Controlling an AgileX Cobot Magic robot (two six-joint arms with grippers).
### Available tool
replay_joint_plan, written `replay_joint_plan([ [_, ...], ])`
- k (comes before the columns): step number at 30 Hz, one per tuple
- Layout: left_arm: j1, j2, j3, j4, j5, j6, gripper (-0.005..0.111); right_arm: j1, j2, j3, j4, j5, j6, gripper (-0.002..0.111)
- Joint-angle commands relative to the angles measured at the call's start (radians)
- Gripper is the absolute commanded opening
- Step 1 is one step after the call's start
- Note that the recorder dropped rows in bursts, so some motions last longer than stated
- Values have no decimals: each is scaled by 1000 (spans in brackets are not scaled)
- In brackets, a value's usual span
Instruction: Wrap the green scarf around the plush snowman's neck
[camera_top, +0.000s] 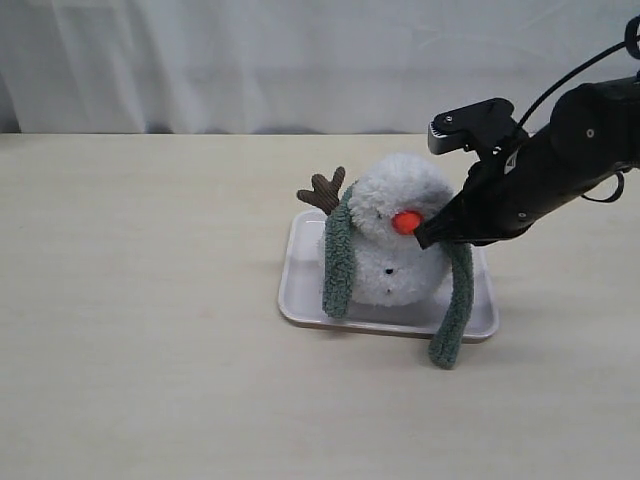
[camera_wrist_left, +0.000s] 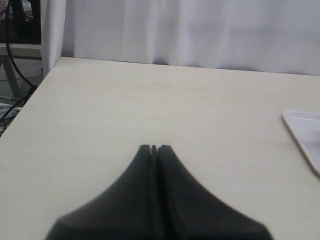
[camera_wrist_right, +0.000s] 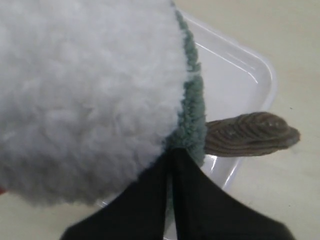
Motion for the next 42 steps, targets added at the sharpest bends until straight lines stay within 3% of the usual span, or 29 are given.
replay_joint_plan([
  [1,-1,-2,3,1,-12,0,0,1,-25,4,-10,-15,-2,4],
  [12,-1,-2,3,1,-12,0,0,1,-96,4,-14,-127,-6,4],
  [42,-1,-2,3,1,-12,0,0,1,23,6,-2,-84,-1,4],
])
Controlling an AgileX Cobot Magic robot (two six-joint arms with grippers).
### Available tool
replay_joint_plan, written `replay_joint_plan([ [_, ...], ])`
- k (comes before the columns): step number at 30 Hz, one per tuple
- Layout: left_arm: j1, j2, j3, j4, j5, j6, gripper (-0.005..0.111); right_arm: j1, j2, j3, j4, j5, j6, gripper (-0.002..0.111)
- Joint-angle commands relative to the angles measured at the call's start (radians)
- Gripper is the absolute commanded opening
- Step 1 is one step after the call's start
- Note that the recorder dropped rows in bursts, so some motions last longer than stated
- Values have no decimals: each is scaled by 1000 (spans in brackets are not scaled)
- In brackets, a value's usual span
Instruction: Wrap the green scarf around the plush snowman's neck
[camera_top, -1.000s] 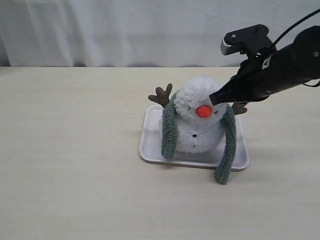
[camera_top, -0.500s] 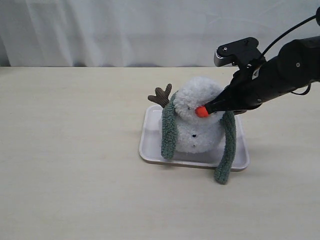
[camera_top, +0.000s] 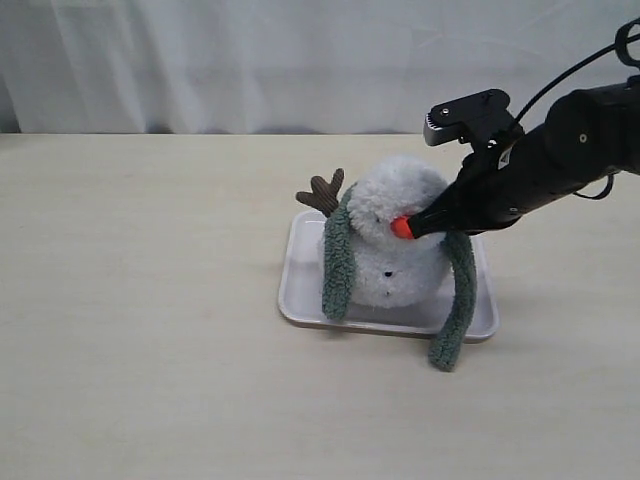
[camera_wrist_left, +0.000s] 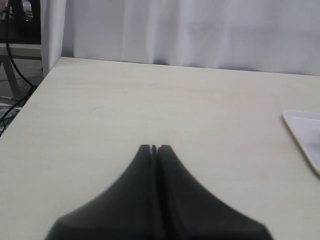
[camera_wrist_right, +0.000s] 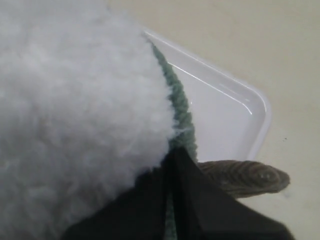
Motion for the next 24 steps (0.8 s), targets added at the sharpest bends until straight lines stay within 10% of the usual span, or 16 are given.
replay_joint_plan([
  [1,-1,-2,3,1,-12,0,0,1,-2,6,2,19,1,4],
  [7,-1,-2,3,1,-12,0,0,1,-66,4,2,19,1,5],
  [18,-1,-2,3,1,-12,0,0,21,-253,6,213,185,-51,56],
  [24,-1,-2,3,1,-12,0,0,261,-258,157,293,59,-59,56],
])
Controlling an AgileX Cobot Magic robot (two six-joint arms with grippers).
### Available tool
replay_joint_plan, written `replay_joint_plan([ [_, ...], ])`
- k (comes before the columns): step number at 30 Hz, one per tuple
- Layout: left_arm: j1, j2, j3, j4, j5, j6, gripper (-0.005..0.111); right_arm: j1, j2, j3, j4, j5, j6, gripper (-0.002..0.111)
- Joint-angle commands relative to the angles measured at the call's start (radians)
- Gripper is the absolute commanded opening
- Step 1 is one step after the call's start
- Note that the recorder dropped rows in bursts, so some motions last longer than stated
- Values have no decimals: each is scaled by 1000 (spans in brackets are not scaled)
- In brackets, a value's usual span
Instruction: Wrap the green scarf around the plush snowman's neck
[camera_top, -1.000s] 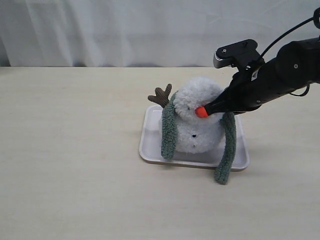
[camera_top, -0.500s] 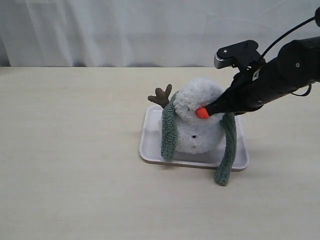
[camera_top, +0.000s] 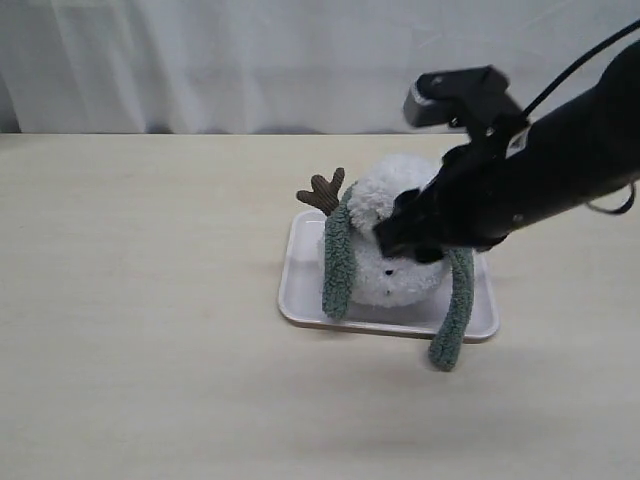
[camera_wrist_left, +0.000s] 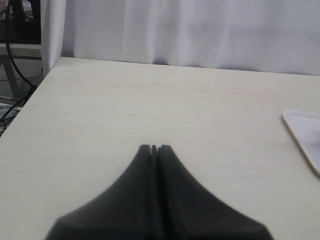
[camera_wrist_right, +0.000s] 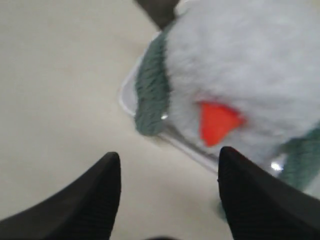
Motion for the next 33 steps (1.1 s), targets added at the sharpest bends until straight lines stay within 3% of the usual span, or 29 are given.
replay_joint_plan([
  [1,-1,-2,3,1,-12,0,0,136,5,122,19,-249,32,56],
  [3,-1,-2,3,1,-12,0,0,151,50,136,15,-333,40,57],
  [6,-1,-2,3,1,-12,0,0,149,145,136,15,-385,60,69],
  [22,-1,-2,3,1,-12,0,0,149,426,33,15,-530,130,67],
  [25,-1,-2,3,1,-12,0,0,149,431,33,15,-542,130,55],
  [32,-1,-2,3,1,-12,0,0,149,431,33,-23,-551,107,7],
  [33,-1,-2,3,1,-12,0,0,149,431,33,-23,-549,107,4],
])
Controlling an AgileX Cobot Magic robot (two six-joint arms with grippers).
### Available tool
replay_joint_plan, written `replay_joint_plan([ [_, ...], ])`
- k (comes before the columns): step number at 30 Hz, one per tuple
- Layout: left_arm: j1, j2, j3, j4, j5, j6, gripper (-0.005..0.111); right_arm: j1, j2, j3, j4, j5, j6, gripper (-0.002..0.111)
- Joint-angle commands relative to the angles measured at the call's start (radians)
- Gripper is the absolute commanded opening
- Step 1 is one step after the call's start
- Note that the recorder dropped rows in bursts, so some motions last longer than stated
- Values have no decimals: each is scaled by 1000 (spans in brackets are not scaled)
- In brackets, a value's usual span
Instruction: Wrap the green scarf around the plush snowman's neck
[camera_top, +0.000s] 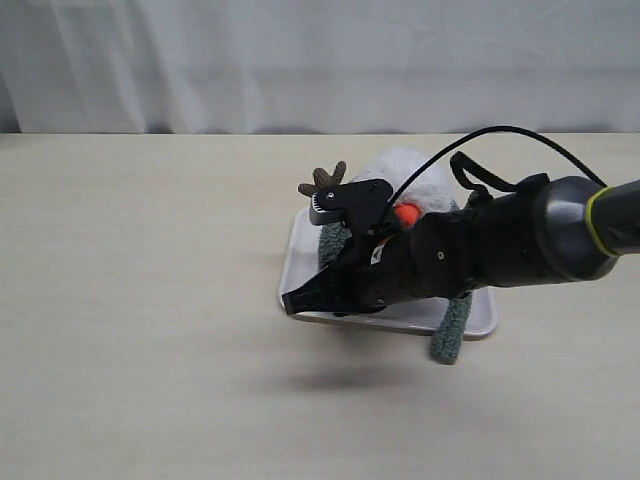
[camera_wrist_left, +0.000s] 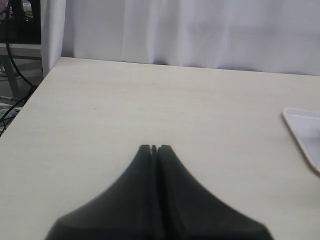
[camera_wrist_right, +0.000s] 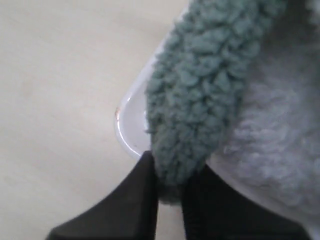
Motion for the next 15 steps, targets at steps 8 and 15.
replay_joint_plan([
  [8,-1,-2,3,1,-12,0,0,-1,-62,-2,-108,133,-20,4],
  [15,-1,-2,3,1,-12,0,0,-1,-139,-2,-232,288,6,4],
])
